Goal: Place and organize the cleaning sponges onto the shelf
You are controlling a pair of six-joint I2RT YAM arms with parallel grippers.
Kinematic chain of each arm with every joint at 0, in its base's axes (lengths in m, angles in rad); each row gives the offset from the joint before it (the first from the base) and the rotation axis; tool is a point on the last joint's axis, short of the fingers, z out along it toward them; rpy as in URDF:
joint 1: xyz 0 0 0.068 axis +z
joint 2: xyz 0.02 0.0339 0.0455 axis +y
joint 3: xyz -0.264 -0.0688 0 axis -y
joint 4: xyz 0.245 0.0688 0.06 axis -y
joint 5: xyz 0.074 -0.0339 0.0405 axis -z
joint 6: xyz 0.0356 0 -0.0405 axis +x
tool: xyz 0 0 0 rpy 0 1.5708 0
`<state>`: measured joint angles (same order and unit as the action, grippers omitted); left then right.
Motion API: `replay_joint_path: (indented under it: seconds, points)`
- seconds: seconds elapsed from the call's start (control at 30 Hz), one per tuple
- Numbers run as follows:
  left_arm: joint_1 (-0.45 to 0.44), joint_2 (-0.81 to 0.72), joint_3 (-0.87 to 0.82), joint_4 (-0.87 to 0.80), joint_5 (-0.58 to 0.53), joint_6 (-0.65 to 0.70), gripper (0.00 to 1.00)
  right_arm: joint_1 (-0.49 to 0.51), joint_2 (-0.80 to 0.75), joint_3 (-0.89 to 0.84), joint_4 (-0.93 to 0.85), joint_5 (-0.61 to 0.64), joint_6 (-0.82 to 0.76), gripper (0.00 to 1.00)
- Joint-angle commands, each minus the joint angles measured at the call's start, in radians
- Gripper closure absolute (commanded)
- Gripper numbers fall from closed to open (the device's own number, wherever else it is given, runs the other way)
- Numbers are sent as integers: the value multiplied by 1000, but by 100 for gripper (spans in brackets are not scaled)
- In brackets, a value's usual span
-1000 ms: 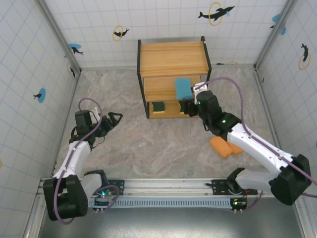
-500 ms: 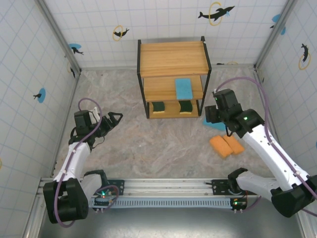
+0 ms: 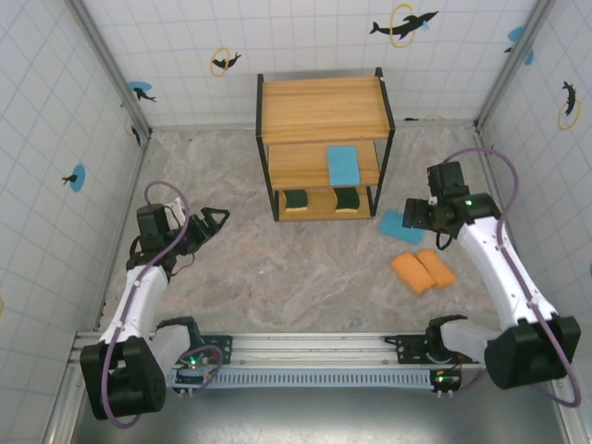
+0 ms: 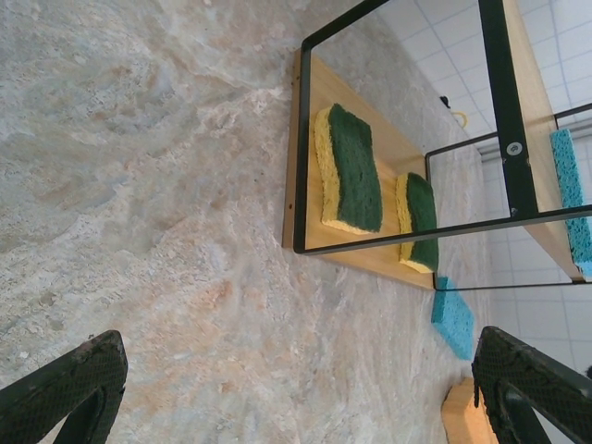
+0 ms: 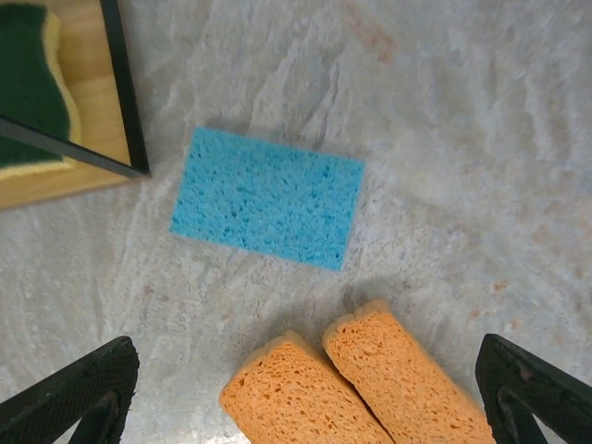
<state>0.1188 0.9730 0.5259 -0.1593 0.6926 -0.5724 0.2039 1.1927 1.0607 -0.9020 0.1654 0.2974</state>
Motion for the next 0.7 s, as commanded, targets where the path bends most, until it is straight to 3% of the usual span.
replay_joint_path:
  seconds: [0.0, 0.13, 0.67]
  points:
    - [4, -34, 10, -19, 16, 18, 2, -18, 89, -8, 0, -55, -16, 1]
    - [2, -79, -24, -19, 7, 5, 3, -57, 201, 12, 26, -131, -8, 1]
    - [4, -84, -28, -42, -20, 19, 2, -75, 510, 53, 128, -8, 81, 0]
